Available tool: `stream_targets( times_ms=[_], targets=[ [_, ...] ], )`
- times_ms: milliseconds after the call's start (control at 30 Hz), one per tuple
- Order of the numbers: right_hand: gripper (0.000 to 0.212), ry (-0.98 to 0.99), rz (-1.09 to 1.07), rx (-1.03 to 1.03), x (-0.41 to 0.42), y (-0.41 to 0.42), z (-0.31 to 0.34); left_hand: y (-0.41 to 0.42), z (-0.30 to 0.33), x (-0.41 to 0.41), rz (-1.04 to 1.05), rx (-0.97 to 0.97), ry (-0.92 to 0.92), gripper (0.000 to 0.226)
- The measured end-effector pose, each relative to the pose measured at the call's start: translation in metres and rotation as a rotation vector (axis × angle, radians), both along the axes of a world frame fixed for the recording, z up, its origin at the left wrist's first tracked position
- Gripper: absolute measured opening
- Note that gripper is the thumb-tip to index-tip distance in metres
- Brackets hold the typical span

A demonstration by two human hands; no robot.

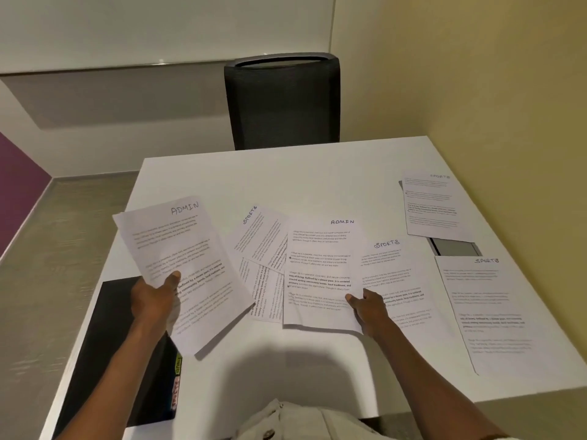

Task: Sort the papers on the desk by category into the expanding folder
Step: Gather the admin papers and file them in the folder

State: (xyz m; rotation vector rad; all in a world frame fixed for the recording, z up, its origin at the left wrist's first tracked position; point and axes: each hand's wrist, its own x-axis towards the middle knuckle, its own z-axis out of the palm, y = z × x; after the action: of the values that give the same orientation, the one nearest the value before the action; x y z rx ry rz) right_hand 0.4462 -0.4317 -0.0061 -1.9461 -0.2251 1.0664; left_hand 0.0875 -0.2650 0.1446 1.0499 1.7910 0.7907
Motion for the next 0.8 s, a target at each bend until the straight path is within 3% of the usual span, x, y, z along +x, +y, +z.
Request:
stream_targets(
  times_ms=[367, 567, 733, 800],
  targets=[
    [0.013, -0.033, 0.010, 0.131, 0.004, 0.002, 0.027, 0.012, 0.019, 0.027, -0.108, 0.056, -0.111, 0.040],
    [0.018, -0.037, 0.034, 0.261, -0.013, 0.005, 0.072, 0.018, 0.025, 0.039, -0.189, 0.093, -0.168, 0.048],
    [0.009, -0.039, 0.067, 0.287, -0.043, 0.002, 0.114, 0.003, 0.031, 0.052, -0.311, 0.077, -0.225, 0.030],
    [0.022, -0.099, 0.095, 0.281, -0.055, 0.000, 0.121, 0.000, 0.028, 0.055, -0.355, 0.031, -0.274, 0.030]
  ],
)
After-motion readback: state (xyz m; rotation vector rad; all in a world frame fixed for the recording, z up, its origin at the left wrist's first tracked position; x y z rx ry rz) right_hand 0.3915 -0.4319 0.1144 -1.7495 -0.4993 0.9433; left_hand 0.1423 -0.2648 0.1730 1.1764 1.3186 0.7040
